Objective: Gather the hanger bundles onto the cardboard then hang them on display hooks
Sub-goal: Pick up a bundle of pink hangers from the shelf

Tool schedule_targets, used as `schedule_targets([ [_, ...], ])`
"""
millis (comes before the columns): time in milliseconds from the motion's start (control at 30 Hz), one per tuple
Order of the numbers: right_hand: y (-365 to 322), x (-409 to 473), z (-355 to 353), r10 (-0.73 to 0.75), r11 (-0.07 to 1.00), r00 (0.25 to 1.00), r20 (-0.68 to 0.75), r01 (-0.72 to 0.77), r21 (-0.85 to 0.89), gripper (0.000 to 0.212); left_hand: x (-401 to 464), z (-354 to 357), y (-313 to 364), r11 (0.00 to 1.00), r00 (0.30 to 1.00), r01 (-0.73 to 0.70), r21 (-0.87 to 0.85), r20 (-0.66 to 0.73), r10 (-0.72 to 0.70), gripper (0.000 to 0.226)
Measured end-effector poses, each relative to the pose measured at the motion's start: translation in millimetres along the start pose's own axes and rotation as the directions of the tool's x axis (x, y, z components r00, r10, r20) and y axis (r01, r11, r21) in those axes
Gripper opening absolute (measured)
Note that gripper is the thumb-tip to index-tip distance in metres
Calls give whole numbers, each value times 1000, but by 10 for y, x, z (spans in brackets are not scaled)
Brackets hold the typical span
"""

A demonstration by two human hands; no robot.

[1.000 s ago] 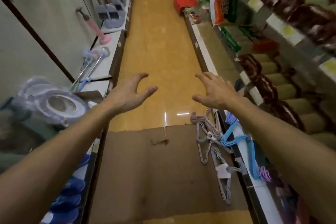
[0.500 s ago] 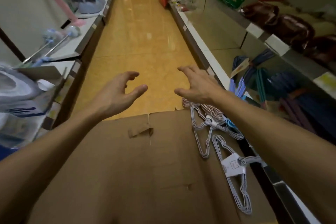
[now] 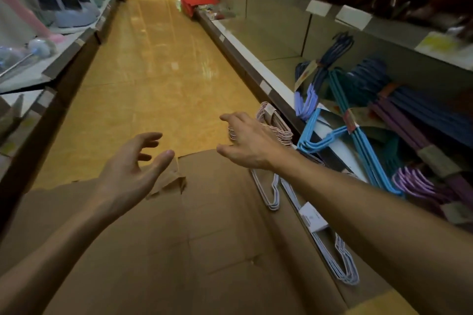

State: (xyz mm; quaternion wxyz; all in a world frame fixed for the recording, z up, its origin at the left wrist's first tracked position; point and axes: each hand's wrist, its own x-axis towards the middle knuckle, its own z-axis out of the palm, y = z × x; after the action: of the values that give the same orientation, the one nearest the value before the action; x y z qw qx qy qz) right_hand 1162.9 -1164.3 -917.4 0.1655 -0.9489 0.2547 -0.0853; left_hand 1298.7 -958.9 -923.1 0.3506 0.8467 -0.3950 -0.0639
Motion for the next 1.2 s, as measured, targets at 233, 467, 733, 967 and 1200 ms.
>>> schedule_targets([
  [233,376,-344,-145,94,993,995,-23,-96,-75,73,-26,209,148,995,995,-76,-62,65,80,62],
  [467,854,-749,-455,222,963,973,-68,-230,-141,70,29,618,738,971,963,-184,-153,170,209,68],
  [733,1449,-1406,-802,409,889,908,-89,-418,-188,70,-20,1126,1313,914,893,-310,-261,250,374,64],
  [967,1843,-2053,-1084,553,798,820,-150,-572,-188,70,-111,1500,1824,849,801,-429,-309,304,515,63],
  [1200,2060,-2648,-1354,644,741,722,-253,-671,-24,60,-257,1785,2583,755,712,-543,-368,276,646,48],
])
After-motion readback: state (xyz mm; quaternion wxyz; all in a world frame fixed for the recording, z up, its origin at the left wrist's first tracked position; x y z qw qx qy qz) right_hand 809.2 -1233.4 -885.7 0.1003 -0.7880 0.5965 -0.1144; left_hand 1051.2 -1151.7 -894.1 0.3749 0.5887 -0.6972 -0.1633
